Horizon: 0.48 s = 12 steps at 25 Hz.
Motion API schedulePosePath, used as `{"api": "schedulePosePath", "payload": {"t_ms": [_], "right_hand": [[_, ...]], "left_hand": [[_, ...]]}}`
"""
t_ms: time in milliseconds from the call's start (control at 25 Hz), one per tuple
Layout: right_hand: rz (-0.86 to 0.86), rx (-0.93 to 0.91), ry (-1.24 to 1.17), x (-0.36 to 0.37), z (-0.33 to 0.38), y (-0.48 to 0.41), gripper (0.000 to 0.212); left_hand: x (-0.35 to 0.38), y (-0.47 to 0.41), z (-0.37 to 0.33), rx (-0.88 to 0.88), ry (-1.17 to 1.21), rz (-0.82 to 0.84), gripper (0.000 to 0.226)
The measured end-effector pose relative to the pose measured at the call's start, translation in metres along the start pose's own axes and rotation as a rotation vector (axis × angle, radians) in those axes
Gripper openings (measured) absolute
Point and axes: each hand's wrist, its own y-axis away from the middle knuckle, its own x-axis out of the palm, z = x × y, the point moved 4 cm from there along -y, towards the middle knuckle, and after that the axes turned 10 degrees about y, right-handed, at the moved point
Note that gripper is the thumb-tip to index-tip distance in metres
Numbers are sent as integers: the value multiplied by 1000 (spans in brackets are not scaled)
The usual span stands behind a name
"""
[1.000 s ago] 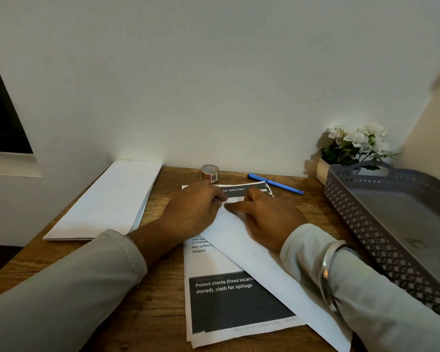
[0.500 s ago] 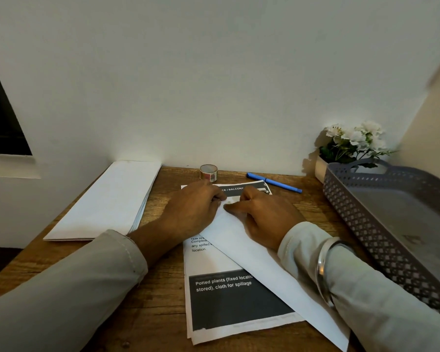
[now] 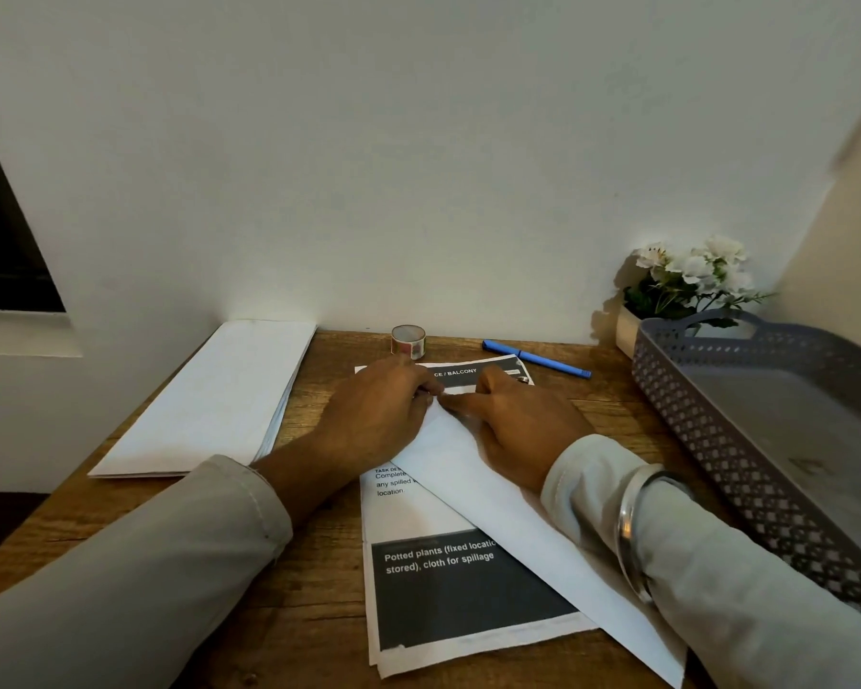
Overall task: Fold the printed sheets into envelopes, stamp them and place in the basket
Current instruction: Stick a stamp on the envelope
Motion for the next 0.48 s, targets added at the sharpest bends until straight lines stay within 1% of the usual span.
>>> {"api": "schedulePosePath", "payload": {"t_ms": [120,320,400,480], "right_hand": [[-29,47,-10,1,-3,-3,40],[-43,-15,3,-3,-7,3,34],[-58,-37,-5,-3,-6,3,35],[-24,-43,9,-2,-2,2,41]], "left_hand": [[1,0,-1,-11,-1,1,28],[-1,1,-1,5,0,-13,28],[-1,0,0,2,8,-7,28],[-1,0,0,0,10,-11,27]]}}
